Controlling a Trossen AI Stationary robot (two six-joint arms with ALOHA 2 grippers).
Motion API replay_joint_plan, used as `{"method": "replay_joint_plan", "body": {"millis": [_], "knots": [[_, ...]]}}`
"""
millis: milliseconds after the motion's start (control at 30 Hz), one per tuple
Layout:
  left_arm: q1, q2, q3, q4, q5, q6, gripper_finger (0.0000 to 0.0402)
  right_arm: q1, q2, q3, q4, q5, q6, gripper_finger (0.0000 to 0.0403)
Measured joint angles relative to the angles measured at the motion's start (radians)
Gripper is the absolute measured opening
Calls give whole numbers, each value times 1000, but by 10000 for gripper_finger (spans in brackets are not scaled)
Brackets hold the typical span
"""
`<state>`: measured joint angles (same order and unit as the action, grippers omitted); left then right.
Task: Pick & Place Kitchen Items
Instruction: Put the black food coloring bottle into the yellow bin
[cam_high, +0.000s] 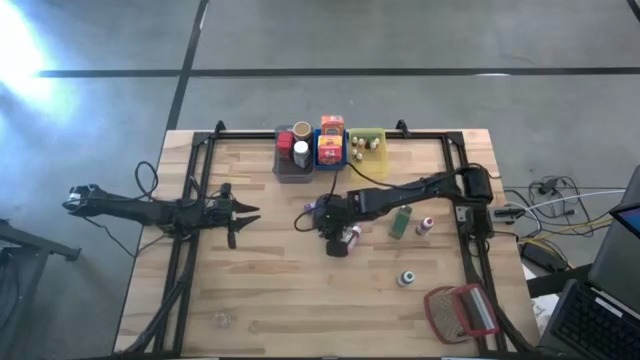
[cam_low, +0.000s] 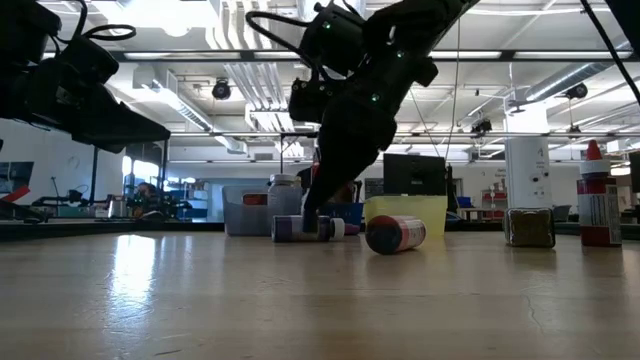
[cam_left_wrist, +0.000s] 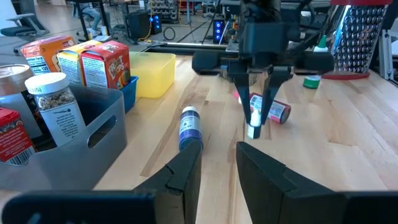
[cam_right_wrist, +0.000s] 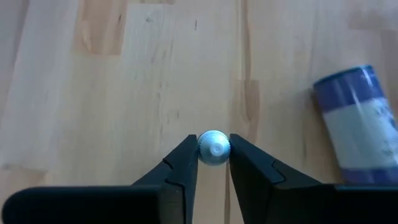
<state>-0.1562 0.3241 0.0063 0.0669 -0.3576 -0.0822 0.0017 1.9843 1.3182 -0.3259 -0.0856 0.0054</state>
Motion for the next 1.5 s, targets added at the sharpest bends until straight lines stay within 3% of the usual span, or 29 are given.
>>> {"method": "replay_joint_plan", "body": {"millis": [200, 467, 667, 833, 967, 1200, 1500], "knots": [[0, 0, 0, 0, 0, 0, 108, -2, -86, -3, -108, 18, 0, 86], [0, 0, 0, 0, 0, 0, 108, -45, -258, -5, -281, 109, 2, 68], [0, 0, 0, 0, 0, 0, 108, -129, -403, -21, -360, 166, 24, 87], [0, 0, 0, 0, 0, 0, 108, -242, -493, -37, -382, 168, 45, 76], [0, 0, 0, 0, 0, 0, 108, -348, -512, -53, -382, 167, 47, 68], [0, 0, 0, 0, 0, 0, 108, -497, -506, -94, -381, 111, 39, 89], [0, 0, 0, 0, 0, 0, 108, -577, -499, -113, -360, 104, -8, 67]]}}
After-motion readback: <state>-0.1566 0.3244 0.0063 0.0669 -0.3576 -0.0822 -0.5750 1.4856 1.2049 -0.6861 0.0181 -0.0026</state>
